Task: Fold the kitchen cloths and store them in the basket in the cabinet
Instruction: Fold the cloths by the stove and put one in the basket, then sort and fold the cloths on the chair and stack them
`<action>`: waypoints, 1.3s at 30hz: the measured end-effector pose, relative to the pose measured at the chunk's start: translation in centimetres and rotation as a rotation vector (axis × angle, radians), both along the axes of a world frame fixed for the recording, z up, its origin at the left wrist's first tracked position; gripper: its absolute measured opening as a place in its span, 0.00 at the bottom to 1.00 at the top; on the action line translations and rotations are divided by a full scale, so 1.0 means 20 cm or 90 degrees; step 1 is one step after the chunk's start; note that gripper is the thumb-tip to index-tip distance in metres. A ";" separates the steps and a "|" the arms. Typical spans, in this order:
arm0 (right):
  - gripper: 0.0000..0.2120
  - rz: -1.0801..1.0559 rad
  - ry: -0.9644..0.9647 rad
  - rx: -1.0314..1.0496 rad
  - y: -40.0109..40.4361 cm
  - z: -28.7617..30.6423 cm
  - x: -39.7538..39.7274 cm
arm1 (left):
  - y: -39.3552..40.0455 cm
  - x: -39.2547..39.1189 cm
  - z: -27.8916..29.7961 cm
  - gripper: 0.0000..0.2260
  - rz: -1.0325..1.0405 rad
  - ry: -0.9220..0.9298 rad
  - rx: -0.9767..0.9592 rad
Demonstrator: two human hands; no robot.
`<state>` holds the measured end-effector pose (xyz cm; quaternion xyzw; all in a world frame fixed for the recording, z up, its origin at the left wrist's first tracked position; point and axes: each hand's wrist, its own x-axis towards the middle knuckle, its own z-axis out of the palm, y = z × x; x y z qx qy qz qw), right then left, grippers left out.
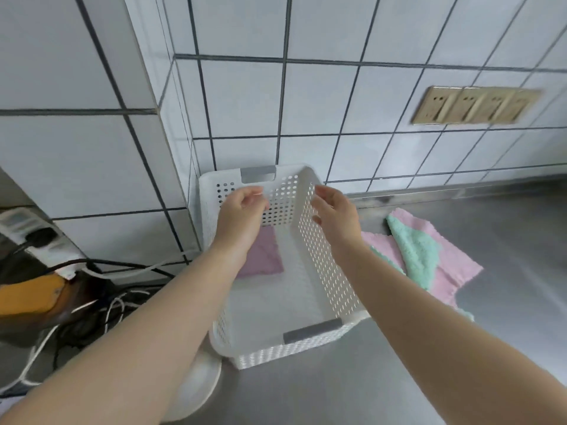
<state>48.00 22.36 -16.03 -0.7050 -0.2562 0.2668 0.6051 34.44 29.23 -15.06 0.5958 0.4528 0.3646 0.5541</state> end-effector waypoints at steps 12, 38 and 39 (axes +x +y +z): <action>0.13 -0.303 -0.062 0.083 -0.72 0.16 -0.66 | -0.51 -0.39 0.17 0.04 -0.455 -0.048 0.073; 0.13 -0.805 0.062 -0.104 -3.03 -0.43 -1.70 | -2.43 -0.71 -0.53 0.07 -1.013 0.095 0.060; 0.13 -0.788 0.065 -0.104 -3.14 -0.45 -1.71 | -2.53 -0.72 -0.55 0.06 -1.002 0.094 0.063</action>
